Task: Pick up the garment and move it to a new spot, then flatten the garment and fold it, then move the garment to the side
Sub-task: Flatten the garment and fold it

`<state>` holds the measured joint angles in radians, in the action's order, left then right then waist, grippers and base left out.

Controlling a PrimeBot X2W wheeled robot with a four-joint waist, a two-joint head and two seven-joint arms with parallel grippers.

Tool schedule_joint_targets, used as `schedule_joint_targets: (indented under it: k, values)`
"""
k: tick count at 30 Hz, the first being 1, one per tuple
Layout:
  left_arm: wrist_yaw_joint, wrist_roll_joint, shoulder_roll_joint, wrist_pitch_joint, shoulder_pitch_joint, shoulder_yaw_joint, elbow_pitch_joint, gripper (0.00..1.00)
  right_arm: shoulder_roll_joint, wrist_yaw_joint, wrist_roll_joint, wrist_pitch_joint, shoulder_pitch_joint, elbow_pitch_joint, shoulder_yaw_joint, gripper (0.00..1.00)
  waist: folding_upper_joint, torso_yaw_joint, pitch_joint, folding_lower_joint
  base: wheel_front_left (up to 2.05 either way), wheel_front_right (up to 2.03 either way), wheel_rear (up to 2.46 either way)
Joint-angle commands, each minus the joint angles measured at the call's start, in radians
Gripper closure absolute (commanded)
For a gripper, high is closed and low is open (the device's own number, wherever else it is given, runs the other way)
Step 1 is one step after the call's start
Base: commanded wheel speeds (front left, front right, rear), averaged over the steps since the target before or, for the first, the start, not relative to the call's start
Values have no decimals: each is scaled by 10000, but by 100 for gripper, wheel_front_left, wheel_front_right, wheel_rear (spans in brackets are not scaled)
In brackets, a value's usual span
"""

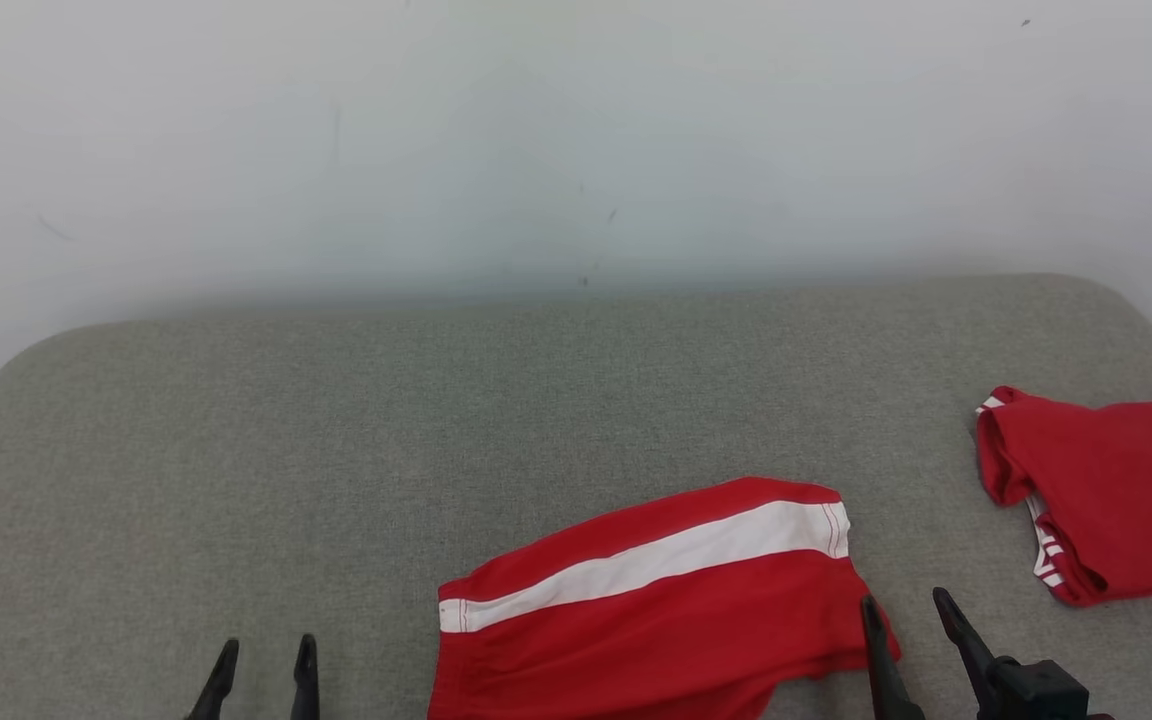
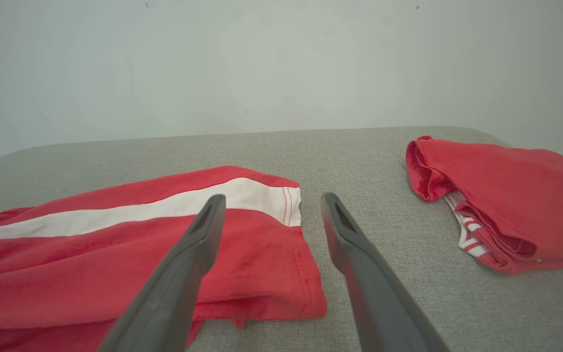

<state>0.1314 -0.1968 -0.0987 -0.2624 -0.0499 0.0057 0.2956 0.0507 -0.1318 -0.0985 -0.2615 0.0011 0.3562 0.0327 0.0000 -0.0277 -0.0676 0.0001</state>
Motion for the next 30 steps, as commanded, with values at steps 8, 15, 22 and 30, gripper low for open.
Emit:
schedule_joint_targets:
  k: [8, 15, 22, 30]
  values:
    - [-17, -915, -242, 364, 1551, -1363, 1282, 0, -5, 25, -17, -44, -166, 23, 101, 0, 0, -77, 171, -1, 0, 0, 0]
    - [-17, -2191, -220, 1804, 2730, -2397, 2438, 0, 1, 26, -121, -42, -369, 32, 318, 0, 0, -491, 508, -1, 0, 0, 0]
    - [-17, -3787, -92, 3439, 3046, -2739, 2937, 0, -2, 25, -5, -43, -409, -28, 186, 0, 0, -800, 724, -1, 0, 0, 0]
    - [-16, -4514, -451, 3991, 2864, -3087, 2136, 0, -2, 25, 14, -43, -314, -97, 78, 0, 0, -696, 740, -1, 0, 0, 0]
